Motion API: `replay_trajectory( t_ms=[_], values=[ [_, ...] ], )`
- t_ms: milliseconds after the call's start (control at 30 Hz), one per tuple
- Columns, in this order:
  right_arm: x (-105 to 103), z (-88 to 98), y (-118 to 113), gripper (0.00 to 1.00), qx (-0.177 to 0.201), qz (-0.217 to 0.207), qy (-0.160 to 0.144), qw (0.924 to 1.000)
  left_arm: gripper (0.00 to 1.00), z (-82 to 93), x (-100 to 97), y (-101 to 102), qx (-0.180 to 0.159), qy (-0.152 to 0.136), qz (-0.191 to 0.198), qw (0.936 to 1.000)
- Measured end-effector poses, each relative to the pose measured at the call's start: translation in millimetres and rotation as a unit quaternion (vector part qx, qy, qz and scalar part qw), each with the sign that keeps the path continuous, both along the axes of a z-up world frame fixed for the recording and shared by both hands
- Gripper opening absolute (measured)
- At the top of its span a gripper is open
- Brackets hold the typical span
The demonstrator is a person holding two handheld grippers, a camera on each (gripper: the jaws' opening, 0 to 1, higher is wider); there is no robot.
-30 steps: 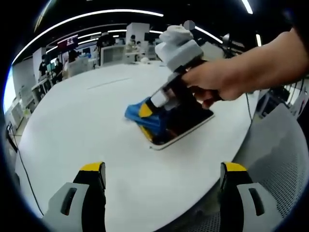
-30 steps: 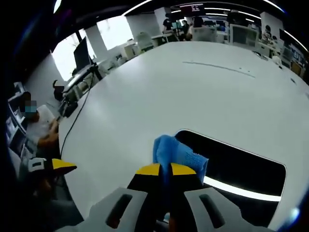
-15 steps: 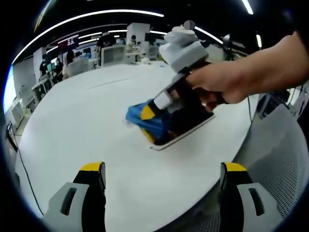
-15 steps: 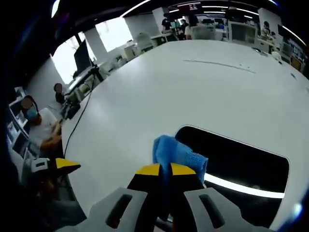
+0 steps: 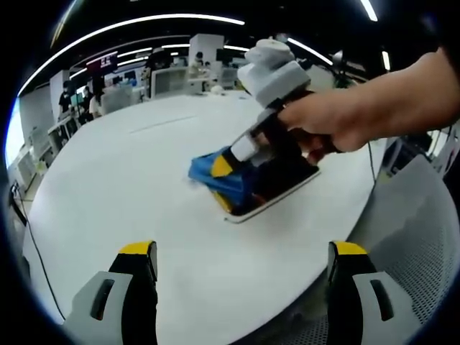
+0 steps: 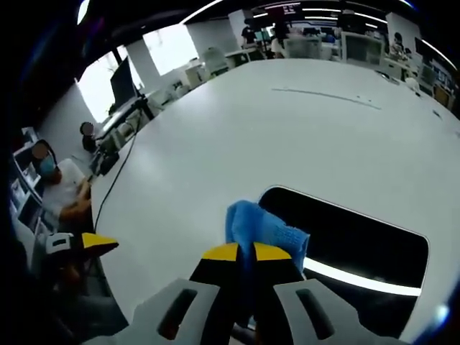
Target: Wipe the mirror surface with the cleaning cloth until all visible marks leave the cleaned area.
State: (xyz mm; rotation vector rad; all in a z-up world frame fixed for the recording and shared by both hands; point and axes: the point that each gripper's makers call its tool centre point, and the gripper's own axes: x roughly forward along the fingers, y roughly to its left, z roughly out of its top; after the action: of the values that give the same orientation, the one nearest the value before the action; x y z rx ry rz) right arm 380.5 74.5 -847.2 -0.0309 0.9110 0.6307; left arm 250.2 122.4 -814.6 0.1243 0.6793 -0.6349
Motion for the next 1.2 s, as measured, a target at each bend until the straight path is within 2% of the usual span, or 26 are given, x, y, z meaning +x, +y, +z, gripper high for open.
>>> replay_trajectory(
  t_ms=[467, 1200],
  values=[
    [2, -0.9, -14, 0.01, -0.002, -0.011, 0.001, 0.9999, 0.99, -0.6, 0.3, 1, 0.001, 0.000, 0.002, 1.0000],
    [6, -3.2, -50, 0.01, -0.003, -0.047, 0.007, 0.9989, 0.99, -0.3, 0.3, 1, 0.003, 0.000, 0.003, 1.0000]
  ],
)
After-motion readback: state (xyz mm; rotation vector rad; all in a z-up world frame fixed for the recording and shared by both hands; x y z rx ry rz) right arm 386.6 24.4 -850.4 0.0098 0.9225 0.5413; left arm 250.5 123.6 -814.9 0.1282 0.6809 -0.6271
